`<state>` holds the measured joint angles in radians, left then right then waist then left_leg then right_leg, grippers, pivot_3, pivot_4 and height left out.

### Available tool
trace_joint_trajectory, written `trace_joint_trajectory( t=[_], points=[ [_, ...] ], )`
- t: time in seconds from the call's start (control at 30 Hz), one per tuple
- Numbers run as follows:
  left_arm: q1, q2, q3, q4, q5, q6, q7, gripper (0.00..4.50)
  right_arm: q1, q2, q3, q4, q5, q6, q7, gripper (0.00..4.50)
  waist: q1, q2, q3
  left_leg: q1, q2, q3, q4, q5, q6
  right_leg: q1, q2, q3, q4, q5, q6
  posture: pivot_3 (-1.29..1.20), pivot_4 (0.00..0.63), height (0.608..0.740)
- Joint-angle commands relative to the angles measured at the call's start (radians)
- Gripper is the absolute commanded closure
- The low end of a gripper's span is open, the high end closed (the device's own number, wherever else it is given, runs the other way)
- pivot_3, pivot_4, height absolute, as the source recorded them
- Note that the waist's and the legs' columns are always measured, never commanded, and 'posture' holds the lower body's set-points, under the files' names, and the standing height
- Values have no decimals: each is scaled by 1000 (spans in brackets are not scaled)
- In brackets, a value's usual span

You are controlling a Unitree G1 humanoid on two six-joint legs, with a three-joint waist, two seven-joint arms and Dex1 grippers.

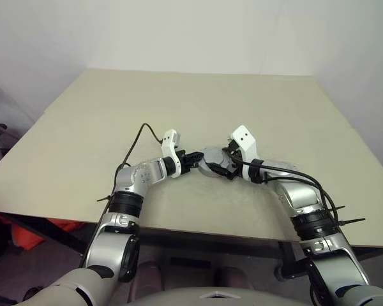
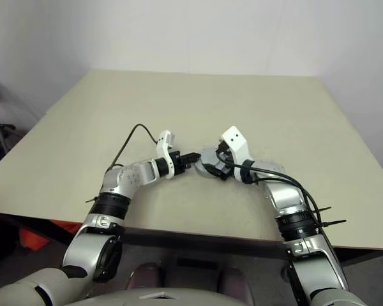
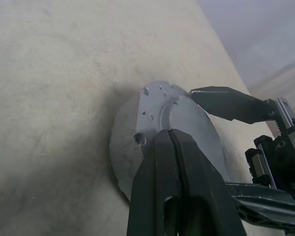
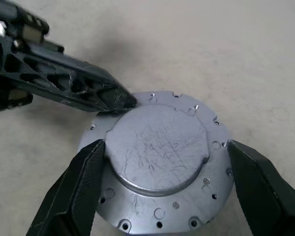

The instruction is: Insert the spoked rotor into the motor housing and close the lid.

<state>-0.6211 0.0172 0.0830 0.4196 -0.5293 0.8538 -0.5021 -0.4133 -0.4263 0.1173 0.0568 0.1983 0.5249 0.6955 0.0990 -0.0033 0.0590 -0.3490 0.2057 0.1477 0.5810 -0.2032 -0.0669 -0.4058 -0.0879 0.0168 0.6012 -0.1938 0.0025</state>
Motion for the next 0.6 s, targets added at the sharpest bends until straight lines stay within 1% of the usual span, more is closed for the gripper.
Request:
trace_joint_trajectory(
  t=[0.03,0.13,0.2,0.3,0.37,0.43,0.5,0.6],
  points=[
    [21,1,-21,-2,7,46,-1,4500,-8,-39,-121,-169,105,64,15,23,1,0,0,-1,0,0,0,0,1,0,0,0,-1,0,0,0,0,740],
    [21,-1,-20,-1,10,48,-1,4500,-14,-35,-221,-222,212,168,-2,23,1,0,0,-1,0,0,-2,-1,2,1,0,-2,-4,0,0,0,0,740],
    [21,-3,-21,2,13,46,-1,4500,-31,-22,-314,-217,298,279,-49,23,1,0,0,-1,0,0,-3,-1,2,1,0,-2,-6,0,0,0,0,740],
    [18,-7,-22,9,16,43,-2,4500,-45,-14,-398,-175,358,420,-127,23,1,0,0,-1,0,0,-3,-1,2,1,-1,-3,-8,0,0,0,0,740],
    [16,-10,-22,10,17,42,-3,4500,-66,12,-501,-107,413,570,-218,23,1,0,0,-1,0,0,-3,-1,2,3,-1,-4,-10,0,0,0,0,740],
    [15,-10,-23,11,18,41,-3,4500,-78,37,-575,-75,459,688,-279,23,2,1,-1,-1,0,0,-4,-1,1,4,-2,-6,-11,0,0,0,0,740],
    [14,-10,-21,12,20,39,-3,4500,-82,73,-652,-69,500,818,-331,23,2,2,-1,-1,0,0,-4,0,1,4,-2,-12,-12,0,0,0,0,740],
    [12,-7,-19,16,21,36,-3,4500,-75,127,-723,-100,534,970,-378,23,3,5,-1,-1,0,0,-5,0,0,4,-3,-14,-12,0,0,0,0,740]
  ],
)
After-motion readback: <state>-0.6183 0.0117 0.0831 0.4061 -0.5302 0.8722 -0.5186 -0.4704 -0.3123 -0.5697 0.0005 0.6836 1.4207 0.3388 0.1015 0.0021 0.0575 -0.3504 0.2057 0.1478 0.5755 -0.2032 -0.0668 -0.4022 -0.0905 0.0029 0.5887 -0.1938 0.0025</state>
